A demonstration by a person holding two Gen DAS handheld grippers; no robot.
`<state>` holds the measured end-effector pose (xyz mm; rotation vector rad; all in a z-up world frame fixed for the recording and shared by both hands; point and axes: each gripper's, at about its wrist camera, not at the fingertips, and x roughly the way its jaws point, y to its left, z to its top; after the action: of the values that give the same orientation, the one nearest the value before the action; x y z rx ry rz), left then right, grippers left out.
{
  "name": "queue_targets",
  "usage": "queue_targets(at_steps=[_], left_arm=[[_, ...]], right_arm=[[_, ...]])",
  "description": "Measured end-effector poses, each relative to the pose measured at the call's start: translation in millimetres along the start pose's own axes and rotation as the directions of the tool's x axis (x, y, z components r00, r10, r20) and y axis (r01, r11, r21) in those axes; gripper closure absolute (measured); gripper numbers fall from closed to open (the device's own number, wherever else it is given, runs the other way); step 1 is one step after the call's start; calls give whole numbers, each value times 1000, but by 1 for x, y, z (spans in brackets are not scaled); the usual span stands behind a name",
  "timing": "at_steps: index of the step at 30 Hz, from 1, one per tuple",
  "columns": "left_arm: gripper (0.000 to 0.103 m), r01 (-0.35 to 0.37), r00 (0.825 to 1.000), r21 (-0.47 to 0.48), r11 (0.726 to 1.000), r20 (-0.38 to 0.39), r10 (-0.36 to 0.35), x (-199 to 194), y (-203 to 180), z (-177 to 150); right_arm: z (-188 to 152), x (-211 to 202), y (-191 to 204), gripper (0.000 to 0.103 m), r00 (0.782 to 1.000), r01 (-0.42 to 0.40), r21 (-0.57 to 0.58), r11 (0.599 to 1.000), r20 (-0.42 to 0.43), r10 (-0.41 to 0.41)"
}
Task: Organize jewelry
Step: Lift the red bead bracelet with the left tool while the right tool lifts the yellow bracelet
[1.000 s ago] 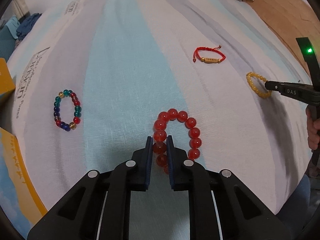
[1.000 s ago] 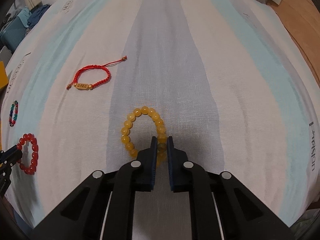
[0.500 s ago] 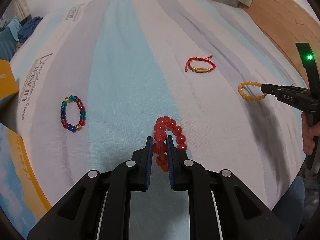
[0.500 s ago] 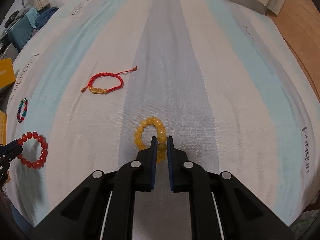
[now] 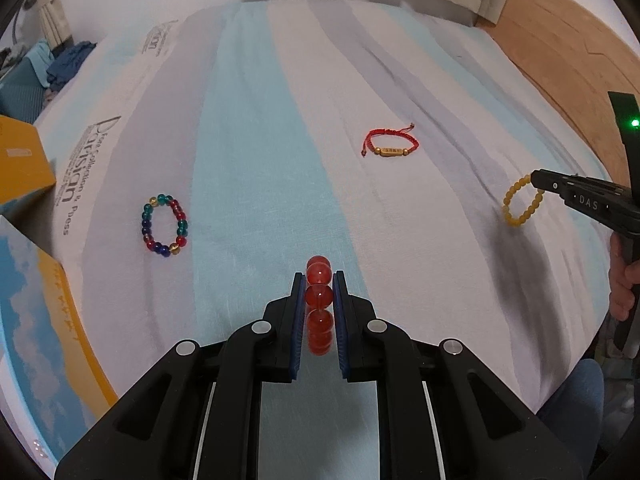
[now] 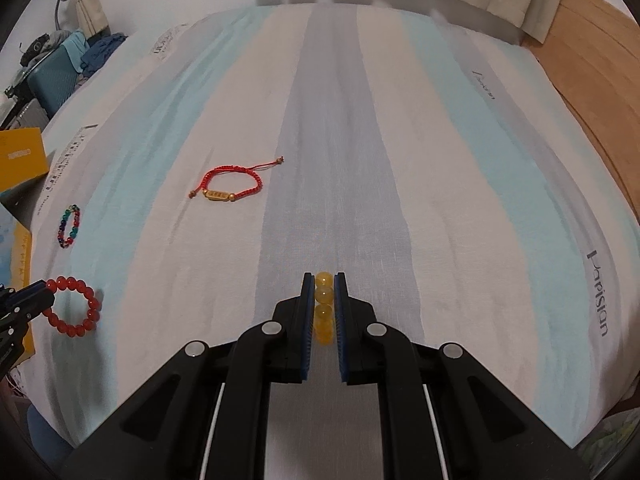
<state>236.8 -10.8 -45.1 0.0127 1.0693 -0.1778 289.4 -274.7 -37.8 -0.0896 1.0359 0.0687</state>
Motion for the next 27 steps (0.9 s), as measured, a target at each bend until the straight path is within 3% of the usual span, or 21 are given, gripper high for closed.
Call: queue_targets(at_steps=[27], left_arm=[[90, -39, 996, -8, 999, 83, 39, -85, -2, -35]], right_arm=[[-48, -77, 33, 94, 998, -28, 7, 1000, 65, 27]])
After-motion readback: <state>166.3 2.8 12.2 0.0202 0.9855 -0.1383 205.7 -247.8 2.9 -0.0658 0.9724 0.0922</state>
